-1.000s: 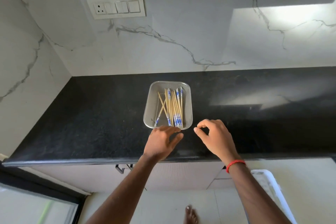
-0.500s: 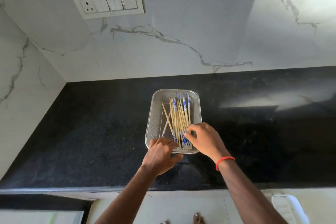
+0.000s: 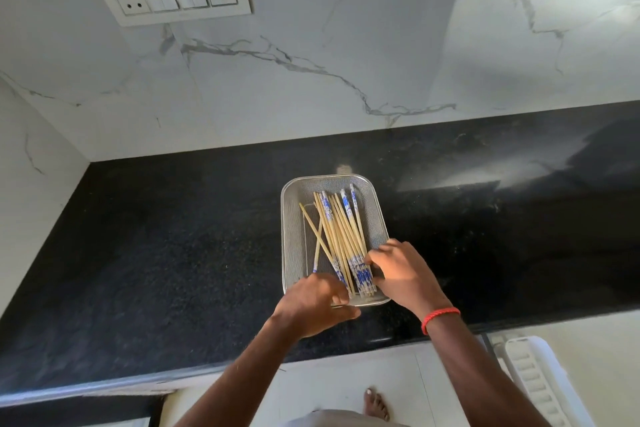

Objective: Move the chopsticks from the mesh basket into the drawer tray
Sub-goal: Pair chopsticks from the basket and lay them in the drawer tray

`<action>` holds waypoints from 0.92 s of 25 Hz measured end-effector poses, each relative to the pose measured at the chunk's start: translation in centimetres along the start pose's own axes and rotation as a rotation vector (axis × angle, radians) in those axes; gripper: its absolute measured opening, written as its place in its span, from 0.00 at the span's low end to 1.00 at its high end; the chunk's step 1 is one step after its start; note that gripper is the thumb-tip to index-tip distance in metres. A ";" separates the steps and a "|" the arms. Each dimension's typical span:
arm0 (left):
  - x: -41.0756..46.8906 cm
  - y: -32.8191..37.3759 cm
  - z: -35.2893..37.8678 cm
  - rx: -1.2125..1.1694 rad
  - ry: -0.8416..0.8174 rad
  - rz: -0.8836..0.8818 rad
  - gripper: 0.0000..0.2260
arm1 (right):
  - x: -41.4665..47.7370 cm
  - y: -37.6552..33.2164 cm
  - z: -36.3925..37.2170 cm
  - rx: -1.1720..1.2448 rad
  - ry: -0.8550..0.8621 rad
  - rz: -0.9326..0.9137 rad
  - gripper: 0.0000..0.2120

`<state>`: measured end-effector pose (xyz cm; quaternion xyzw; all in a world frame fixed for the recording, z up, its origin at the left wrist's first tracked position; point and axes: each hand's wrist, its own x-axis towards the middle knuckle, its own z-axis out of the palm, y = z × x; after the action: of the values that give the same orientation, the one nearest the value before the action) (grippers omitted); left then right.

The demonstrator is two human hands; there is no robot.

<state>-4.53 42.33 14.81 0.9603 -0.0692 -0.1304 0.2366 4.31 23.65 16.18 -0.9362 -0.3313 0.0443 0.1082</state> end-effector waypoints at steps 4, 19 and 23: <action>-1.0 1.7 1.4 -0.035 -0.079 0.065 0.18 | -2.9 -0.3 -0.3 0.006 -0.012 0.082 0.15; -1.5 2.7 0.3 -0.261 0.111 0.164 0.16 | -1.6 -2.3 0.4 0.052 -0.039 0.334 0.07; -1.2 2.6 -0.2 -0.435 0.159 0.035 0.11 | -1.2 -1.8 0.4 0.109 -0.023 0.377 0.08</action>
<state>-5.83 40.36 16.47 0.8926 -0.0375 -0.0622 0.4450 2.20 24.33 16.23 -0.9739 -0.1482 0.0923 0.1450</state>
